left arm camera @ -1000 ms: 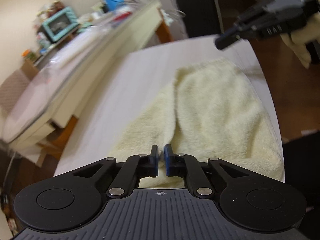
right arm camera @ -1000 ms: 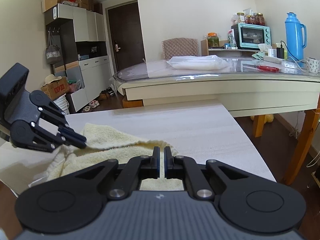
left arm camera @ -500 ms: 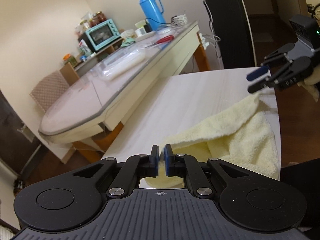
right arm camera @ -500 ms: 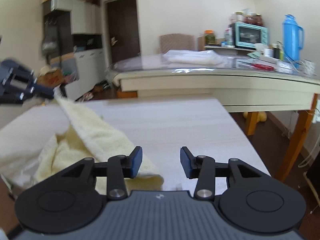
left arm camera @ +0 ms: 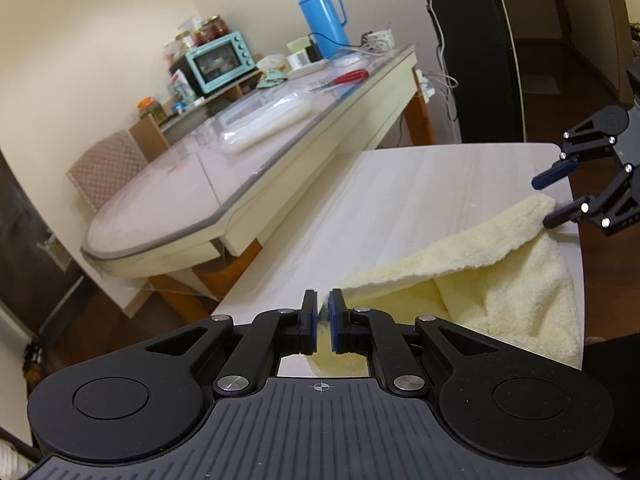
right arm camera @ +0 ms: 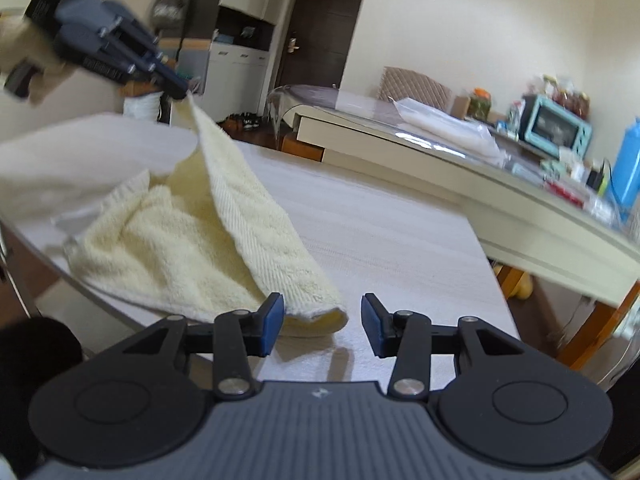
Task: Fold towel
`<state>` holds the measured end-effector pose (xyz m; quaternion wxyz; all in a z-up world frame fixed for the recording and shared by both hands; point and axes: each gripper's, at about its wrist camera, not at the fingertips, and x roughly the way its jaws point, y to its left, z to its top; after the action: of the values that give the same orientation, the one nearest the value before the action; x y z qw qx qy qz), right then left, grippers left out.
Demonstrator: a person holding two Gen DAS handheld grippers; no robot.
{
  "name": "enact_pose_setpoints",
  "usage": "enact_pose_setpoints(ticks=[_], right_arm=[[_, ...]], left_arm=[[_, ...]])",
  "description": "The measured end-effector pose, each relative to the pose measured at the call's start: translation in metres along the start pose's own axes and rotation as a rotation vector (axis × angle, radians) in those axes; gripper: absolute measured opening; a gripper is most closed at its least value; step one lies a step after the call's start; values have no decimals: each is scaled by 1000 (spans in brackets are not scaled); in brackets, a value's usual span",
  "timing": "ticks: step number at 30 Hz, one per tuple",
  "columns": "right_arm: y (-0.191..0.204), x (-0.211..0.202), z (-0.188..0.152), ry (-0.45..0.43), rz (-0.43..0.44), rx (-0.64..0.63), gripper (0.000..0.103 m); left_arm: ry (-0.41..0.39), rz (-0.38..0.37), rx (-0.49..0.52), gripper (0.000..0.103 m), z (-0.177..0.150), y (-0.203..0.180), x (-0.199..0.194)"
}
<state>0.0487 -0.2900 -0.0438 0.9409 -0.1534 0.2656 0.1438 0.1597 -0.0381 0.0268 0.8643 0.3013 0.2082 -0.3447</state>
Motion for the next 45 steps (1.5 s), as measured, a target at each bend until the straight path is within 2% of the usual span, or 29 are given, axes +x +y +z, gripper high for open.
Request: enact_pose_setpoints(ticks=[1,2,3,8,11,16,22,25,28,33,34,36,41,44,45], right_arm=[[0,2,1,-1,2,1,39],[-1,3,2,-6,7,12,20],[-3,4,4,-10,12,22,17],[-6,0,11,-56,24,47,14],[-9,-13,18,-100,36,69,14],[-17,-56,39,-250,79,136,14],[-21,-103,76,-493,56,133,14],[-24,-99,99,-545,49,106,14],[-24,-72,113,-513,53,83,14],[-20,25,118,-302,81,51,14],[-19,42,116,-269,84,50,14],[-18,71,111,-215,92,47,14],[-19,126,115,-126,104,24,14],[-19,155,123,-76,103,2,15],[-18,162,126,-66,96,-4,18]], left_arm=[[0,2,-1,6,0,0,0],[-1,5,-3,6,0,0,-1],[0,6,-3,6,0,-1,-1],[-1,24,-19,6,-6,-6,-17],[-30,38,-42,6,-11,-10,-44],[-96,97,-88,6,-11,-16,-102],[-176,274,-138,6,12,-12,-163],[-203,339,-178,6,21,-5,-175],[-144,380,-207,6,18,5,-154],[-3,411,-275,7,-2,24,-89],[36,404,-297,7,-11,30,-67],[69,404,-312,6,-19,36,-48],[166,426,-289,6,-38,51,9],[199,419,-296,7,-49,62,30],[210,419,-302,10,-53,65,36]])
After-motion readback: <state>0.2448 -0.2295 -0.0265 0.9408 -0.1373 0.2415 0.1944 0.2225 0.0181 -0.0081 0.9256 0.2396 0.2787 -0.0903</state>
